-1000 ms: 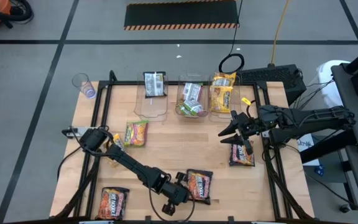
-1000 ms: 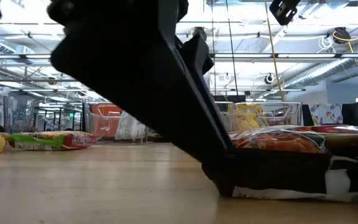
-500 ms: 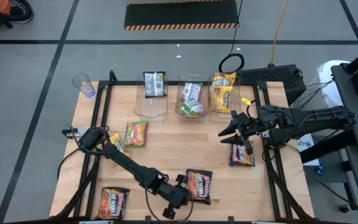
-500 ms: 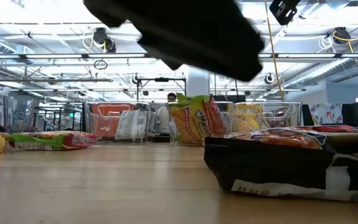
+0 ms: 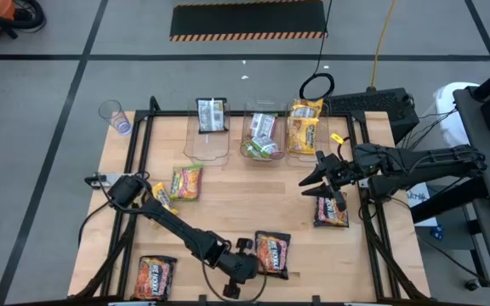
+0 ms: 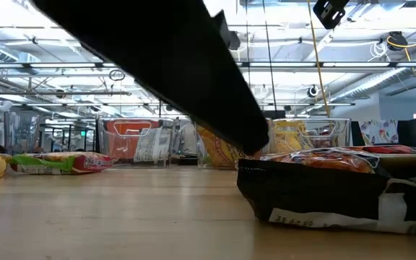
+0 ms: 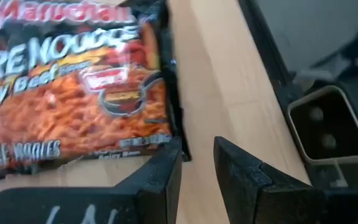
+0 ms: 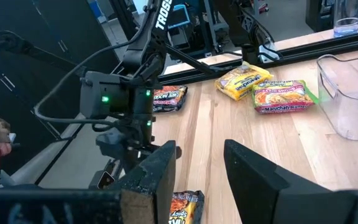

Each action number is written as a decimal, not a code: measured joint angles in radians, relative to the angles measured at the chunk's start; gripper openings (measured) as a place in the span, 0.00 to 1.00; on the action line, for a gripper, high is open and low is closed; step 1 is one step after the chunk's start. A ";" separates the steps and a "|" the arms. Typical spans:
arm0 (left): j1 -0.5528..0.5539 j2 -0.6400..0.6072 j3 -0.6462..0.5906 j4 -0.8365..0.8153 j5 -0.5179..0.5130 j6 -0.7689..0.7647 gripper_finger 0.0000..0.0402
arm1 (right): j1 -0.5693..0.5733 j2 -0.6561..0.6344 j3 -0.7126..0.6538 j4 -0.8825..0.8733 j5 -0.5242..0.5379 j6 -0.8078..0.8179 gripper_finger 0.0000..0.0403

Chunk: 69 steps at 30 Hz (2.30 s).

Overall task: Sort Maruchan noodles
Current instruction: Put the black noodle pack into the left transparent bin

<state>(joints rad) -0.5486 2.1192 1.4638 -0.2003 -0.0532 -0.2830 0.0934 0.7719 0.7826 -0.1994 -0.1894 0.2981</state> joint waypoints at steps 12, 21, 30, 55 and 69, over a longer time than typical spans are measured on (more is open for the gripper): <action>-0.009 -0.001 0.001 0.039 -0.002 -0.293 0.25 | 0.000 0.000 0.000 0.000 0.000 0.000 0.32; -0.004 -0.001 0.001 0.021 -0.001 -0.358 0.25 | 0.000 0.000 0.000 0.000 0.000 -0.005 0.32; 0.012 0.023 0.000 -0.007 -0.002 -0.386 0.25 | 0.000 0.000 0.000 0.000 0.000 -0.005 0.32; 0.011 0.022 0.000 -0.023 -0.001 -0.429 0.25 | 0.000 0.000 0.000 0.001 0.000 -0.005 0.32; 0.022 0.083 0.001 0.065 0.026 -0.441 0.25 | 0.000 0.000 0.000 0.001 0.000 -0.005 0.32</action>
<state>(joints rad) -0.5266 2.2021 1.4643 -0.1352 -0.0277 -0.7238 0.0935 0.7719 0.7826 -0.1986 -0.1893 0.2935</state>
